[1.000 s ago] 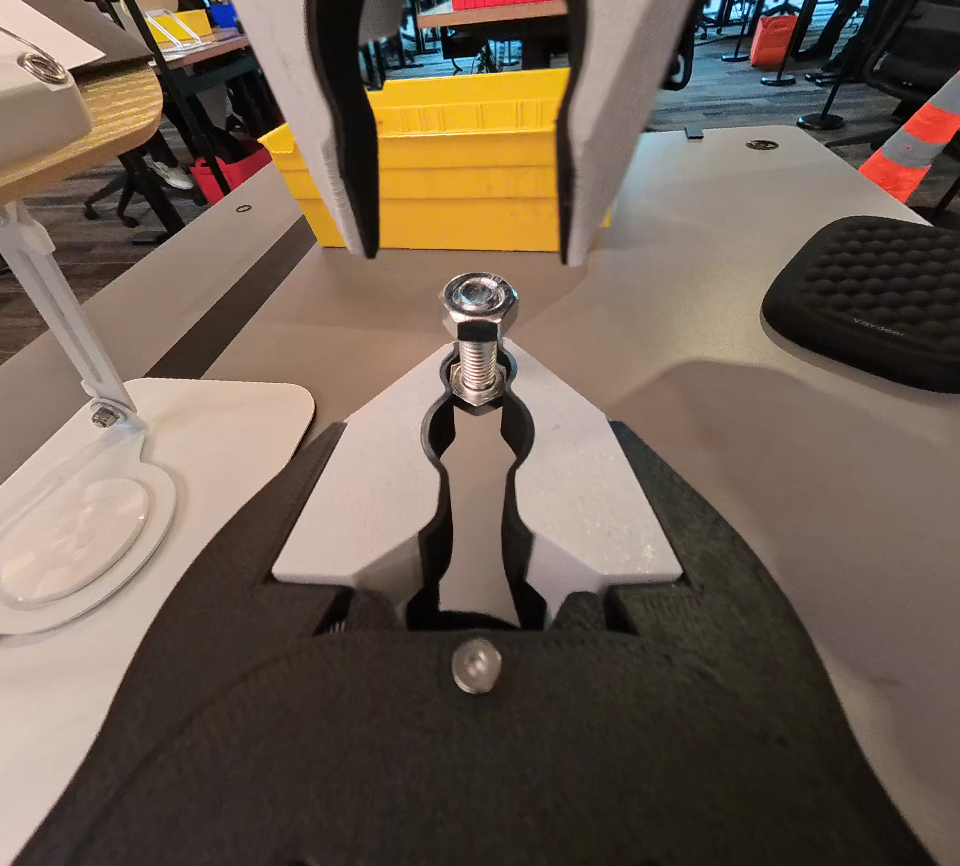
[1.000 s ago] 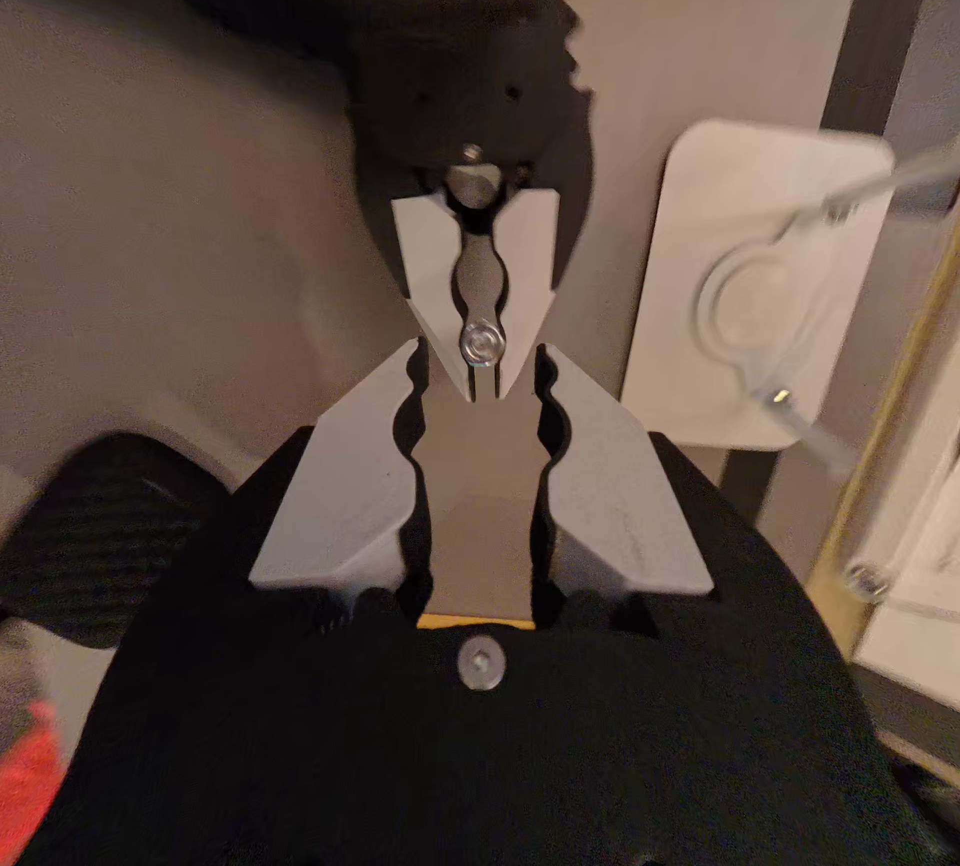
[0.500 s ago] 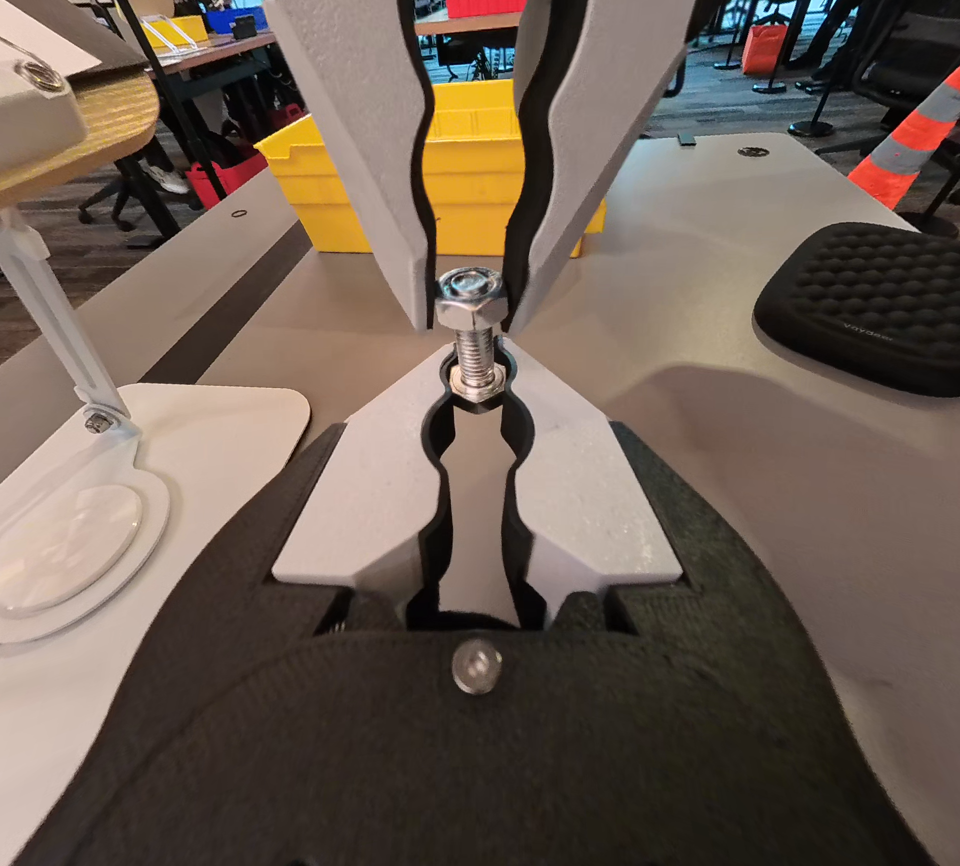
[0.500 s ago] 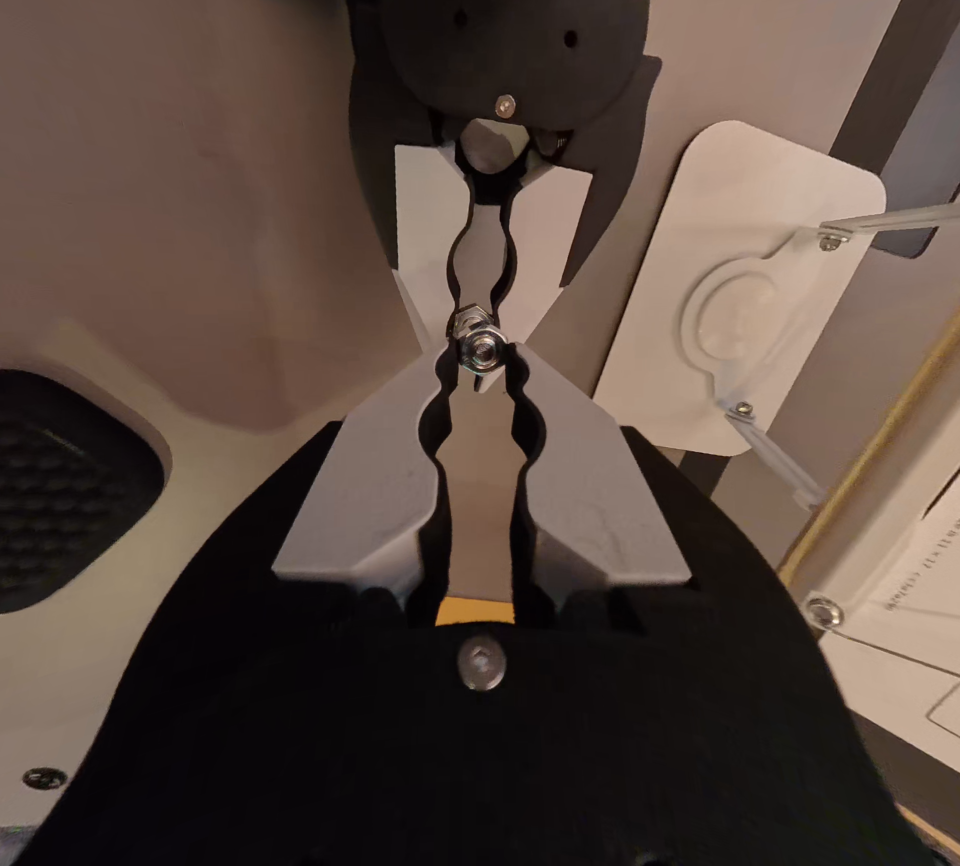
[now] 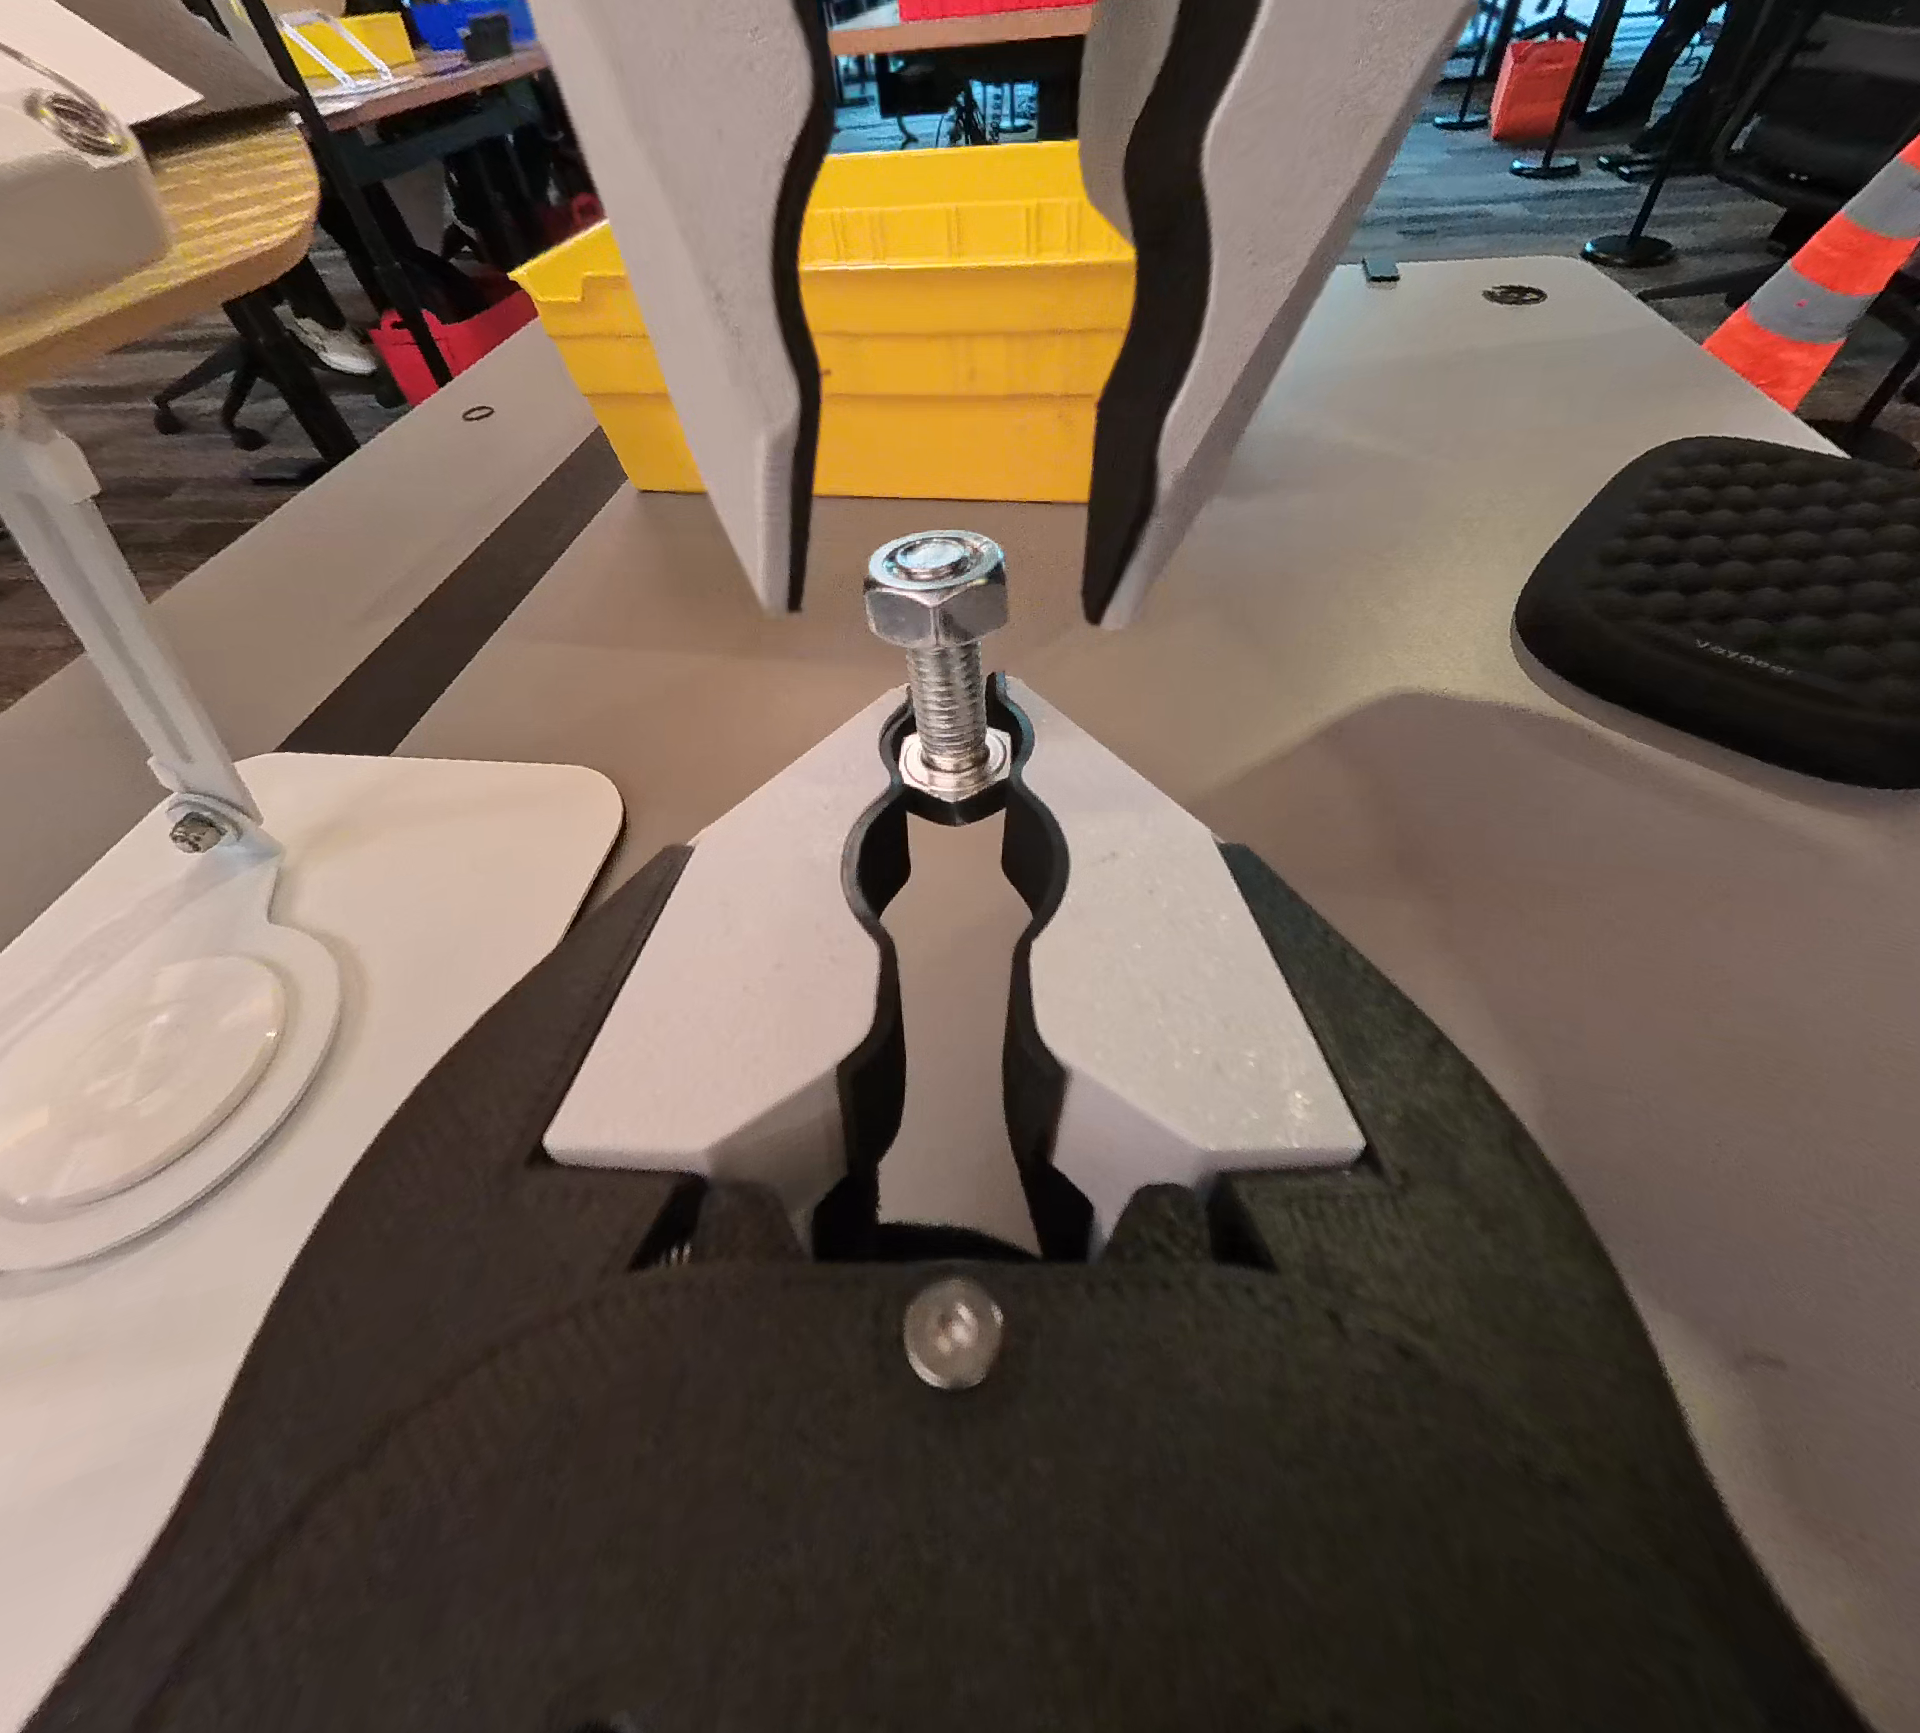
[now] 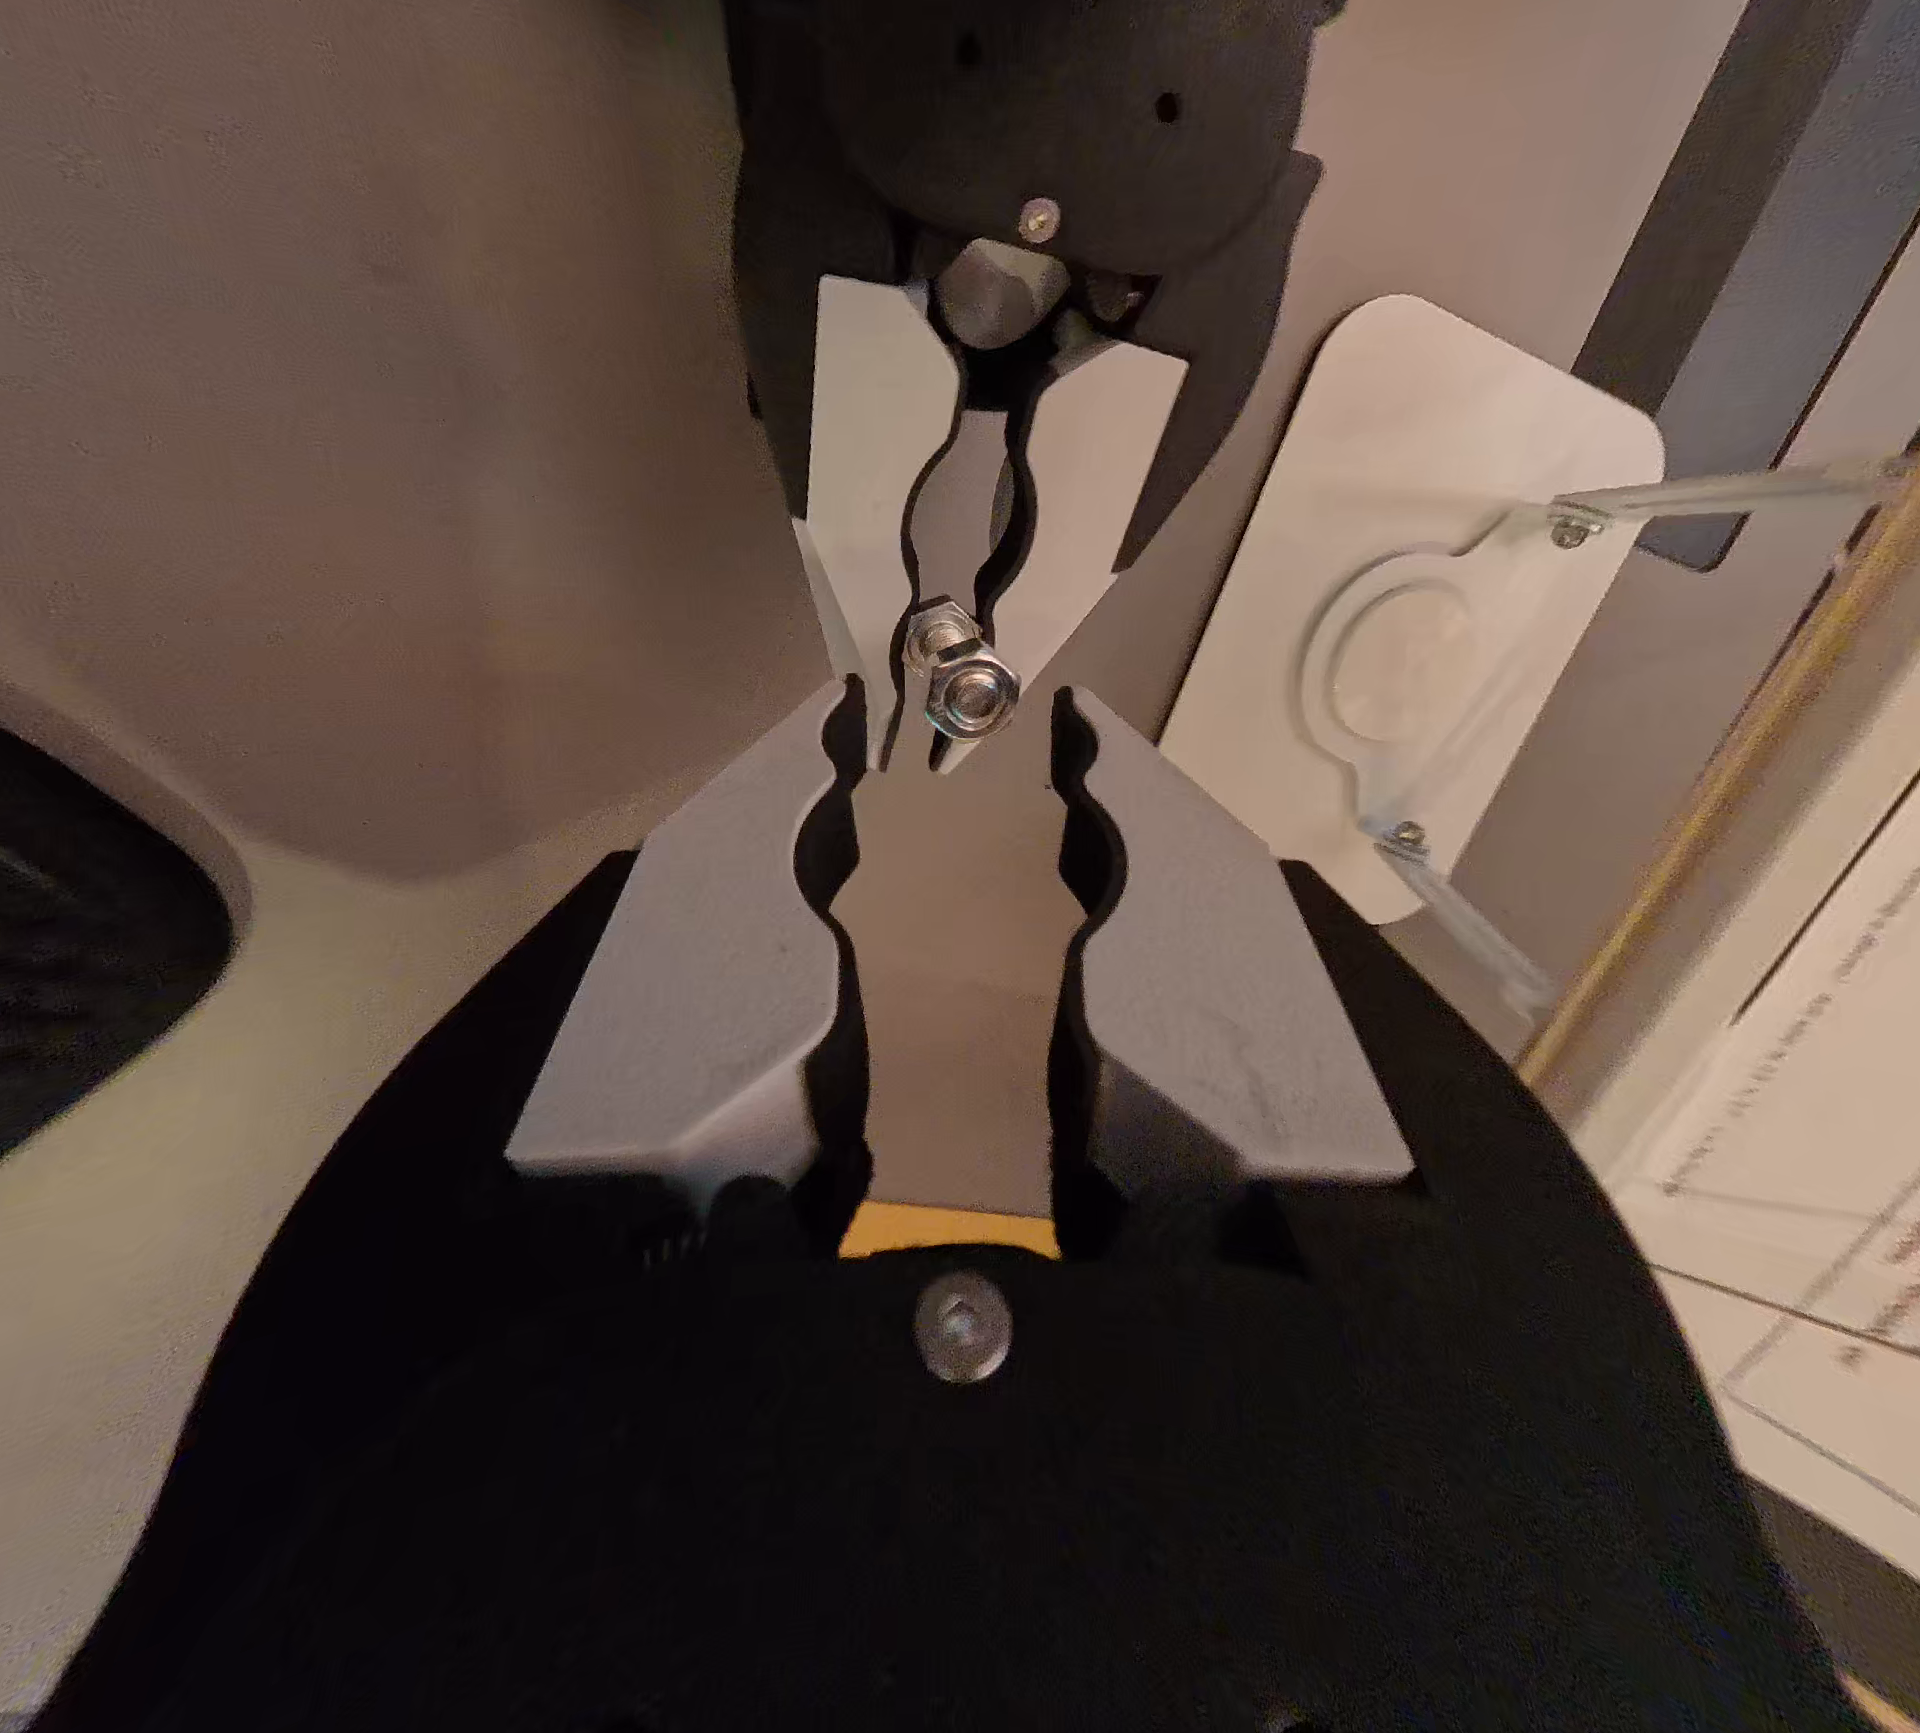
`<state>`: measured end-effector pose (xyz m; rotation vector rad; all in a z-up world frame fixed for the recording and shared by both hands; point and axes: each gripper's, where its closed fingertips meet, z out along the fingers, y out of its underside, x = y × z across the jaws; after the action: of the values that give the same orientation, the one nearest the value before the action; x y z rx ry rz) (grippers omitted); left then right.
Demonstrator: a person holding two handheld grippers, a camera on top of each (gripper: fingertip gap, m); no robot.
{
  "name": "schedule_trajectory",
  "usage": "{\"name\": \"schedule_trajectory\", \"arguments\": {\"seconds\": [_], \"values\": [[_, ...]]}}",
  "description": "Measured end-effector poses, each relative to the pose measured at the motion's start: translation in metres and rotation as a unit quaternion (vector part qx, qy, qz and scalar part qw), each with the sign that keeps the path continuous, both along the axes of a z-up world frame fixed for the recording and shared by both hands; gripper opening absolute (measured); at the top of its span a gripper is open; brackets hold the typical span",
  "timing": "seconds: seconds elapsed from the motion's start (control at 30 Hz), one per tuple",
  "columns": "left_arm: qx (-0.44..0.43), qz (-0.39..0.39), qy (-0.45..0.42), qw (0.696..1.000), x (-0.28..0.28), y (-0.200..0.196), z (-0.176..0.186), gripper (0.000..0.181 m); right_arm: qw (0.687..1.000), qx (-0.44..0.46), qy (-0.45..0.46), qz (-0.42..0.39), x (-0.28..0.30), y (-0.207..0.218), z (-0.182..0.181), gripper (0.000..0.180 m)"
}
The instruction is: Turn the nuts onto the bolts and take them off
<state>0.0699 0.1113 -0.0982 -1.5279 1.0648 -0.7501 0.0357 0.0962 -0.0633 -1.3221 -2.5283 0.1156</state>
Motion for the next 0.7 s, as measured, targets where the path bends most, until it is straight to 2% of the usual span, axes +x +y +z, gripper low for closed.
{"name": "schedule_trajectory", "arguments": {"seconds": [0.1, 0.17, 0.23, 0.33, 0.4, 0.47, 0.53, 0.6, 0.63, 0.7], "values": [[0.000, -0.002, 0.001, 1.000, 0.001, -0.001, 0.000, 0.010, 0.998, 0.030, -0.016, 0.051, 0.001, -0.003, -0.004, 0.025], [0.001, -0.003, 0.006, 1.000, 0.002, -0.001, -0.002, 0.010, 0.997, 0.046, -0.024, 0.060, 0.001, -0.001, -0.007, 0.017], [0.002, -0.003, 0.009, 1.000, 0.003, -0.002, -0.003, 0.010, 0.998, 0.038, -0.025, 0.052, 0.001, 0.000, -0.007, 0.017], [0.002, 0.002, 0.007, 1.000, 0.001, 0.000, -0.002, 0.010, 1.000, 0.002, -0.020, -0.014, 0.000, 0.002, -0.007, 0.017], [0.001, 0.007, 0.009, 1.000, 0.000, 0.002, -0.003, 0.010, 0.992, -0.051, -0.018, -0.111, -0.001, 0.003, -0.008, 0.017], [-0.001, 0.010, 0.017, 1.000, 0.000, 0.003, -0.006, 0.010, 0.963, -0.124, -0.013, -0.237, -0.002, 0.003, -0.011, 0.016], [-0.002, 0.013, 0.019, 1.000, -0.001, 0.005, -0.008, 0.010, 0.935, -0.185, 0.005, -0.303, -0.005, 0.002, -0.012, 0.016], [-0.002, 0.014, 0.016, 1.000, -0.001, 0.005, -0.007, 0.010, 0.925, -0.213, 0.008, -0.316, -0.003, 0.001, -0.011, 0.019], [-0.002, 0.013, 0.014, 1.000, -0.001, 0.005, -0.006, 0.010, 0.926, -0.204, 0.008, -0.317, -0.001, 0.005, -0.011, 0.036], [-0.002, 0.012, 0.016, 1.000, 0.000, 0.004, -0.006, 0.010, 0.946, -0.157, 0.014, -0.283, 0.001, 0.013, -0.006, 0.041]]}}
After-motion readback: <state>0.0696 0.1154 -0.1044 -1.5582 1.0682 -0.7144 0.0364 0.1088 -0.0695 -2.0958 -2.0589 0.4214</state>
